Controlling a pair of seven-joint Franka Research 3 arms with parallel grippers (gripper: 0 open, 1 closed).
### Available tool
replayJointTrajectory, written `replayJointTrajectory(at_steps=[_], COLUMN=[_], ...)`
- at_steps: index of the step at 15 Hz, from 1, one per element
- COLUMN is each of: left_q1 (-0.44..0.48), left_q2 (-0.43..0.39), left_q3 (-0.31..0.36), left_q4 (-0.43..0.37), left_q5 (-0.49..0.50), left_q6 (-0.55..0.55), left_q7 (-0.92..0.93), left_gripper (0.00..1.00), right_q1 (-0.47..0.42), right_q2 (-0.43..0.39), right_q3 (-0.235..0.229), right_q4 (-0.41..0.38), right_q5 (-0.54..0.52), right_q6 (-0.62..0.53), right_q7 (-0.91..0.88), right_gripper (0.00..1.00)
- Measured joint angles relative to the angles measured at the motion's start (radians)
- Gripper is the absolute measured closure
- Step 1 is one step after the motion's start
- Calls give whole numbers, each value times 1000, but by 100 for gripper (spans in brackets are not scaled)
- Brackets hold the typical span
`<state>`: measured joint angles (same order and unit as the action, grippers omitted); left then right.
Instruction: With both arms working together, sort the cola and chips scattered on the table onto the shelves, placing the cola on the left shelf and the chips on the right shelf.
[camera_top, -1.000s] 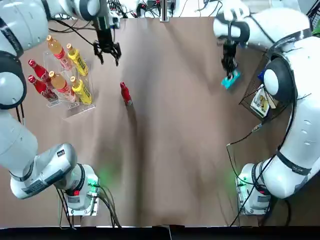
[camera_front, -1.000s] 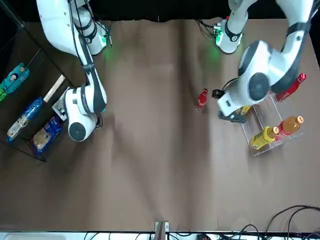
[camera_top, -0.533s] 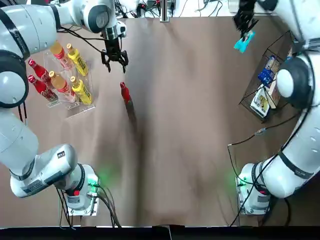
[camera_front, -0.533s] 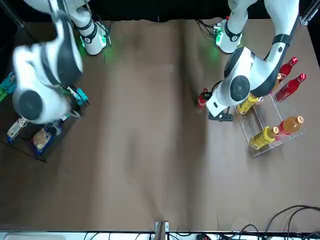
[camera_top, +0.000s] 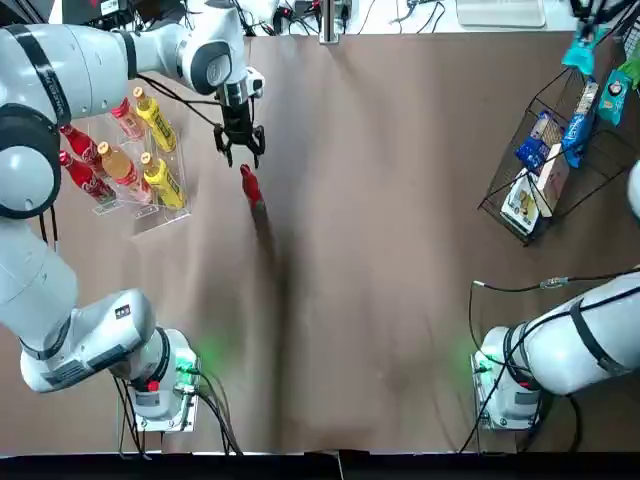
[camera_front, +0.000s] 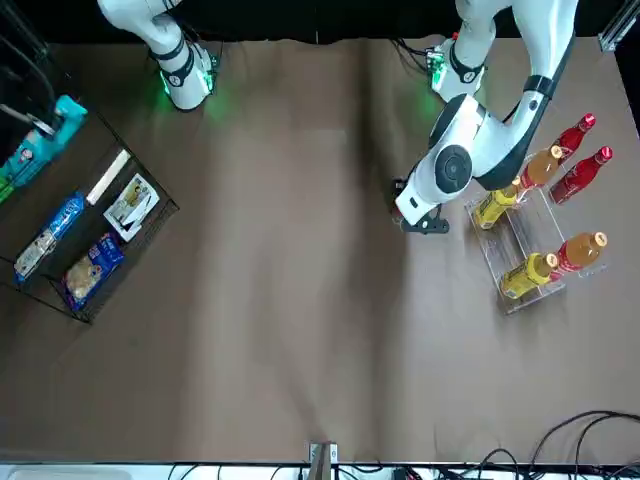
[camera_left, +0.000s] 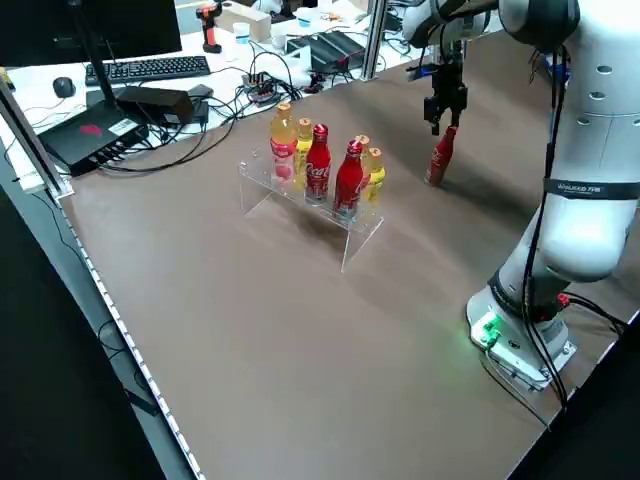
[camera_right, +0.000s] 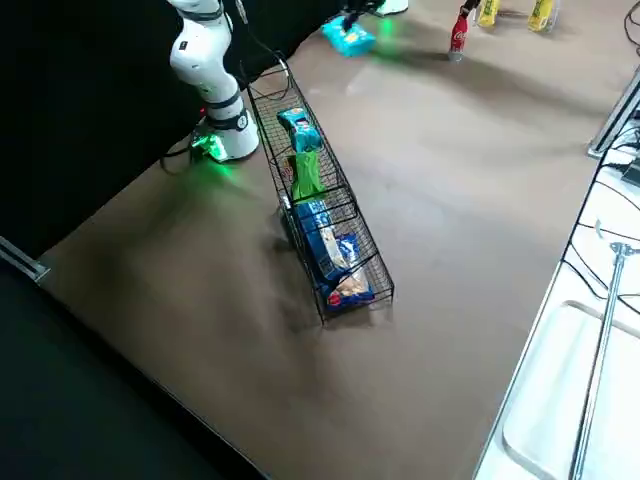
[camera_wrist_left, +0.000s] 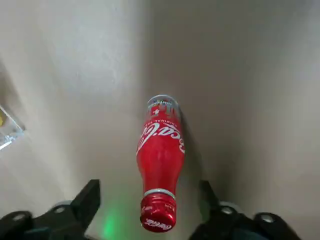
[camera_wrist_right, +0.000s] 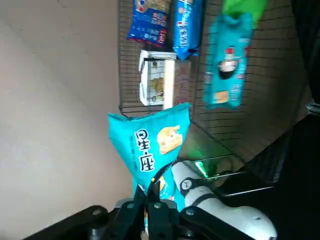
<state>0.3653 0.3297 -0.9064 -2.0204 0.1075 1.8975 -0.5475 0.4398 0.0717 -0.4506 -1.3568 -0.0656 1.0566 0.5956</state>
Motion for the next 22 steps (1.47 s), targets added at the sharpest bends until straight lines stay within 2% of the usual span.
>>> replayJointTrajectory(at_steps=[1,3,9,11,17,18,22], left_q1=[-2,-7,-31,-31,-33,-33,-33], left_q2=[0,0,0,0,0,0,0], left_q3=[0,0,0,0,0,-1,-1], left_q4=[-9,-14,-18,-18,-19,-19,-19], left_q5=[0,0,0,0,0,-2,-2], left_q6=[0,0,0,0,0,1,1], left_q7=[-7,-25,-85,-96,-102,-102,-102], left_gripper=[19,25,35,51,61,68,68], right_q1=[-8,-48,-67,-70,-70,-70,-70], right_q2=[-23,-64,-66,-67,-70,-70,-70], right_q3=[-24,-58,-59,-59,-57,-57,-51], right_q4=[-22,-105,-258,-271,-327,-333,-340], right_q5=[-2,-21,-60,-68,-113,-116,-118], right_q6=[0,15,26,21,-2,-2,-3], right_q7=[-35,-107,-116,-116,-116,-116,-116], right_gripper=[96,96,96,96,96,96,96])
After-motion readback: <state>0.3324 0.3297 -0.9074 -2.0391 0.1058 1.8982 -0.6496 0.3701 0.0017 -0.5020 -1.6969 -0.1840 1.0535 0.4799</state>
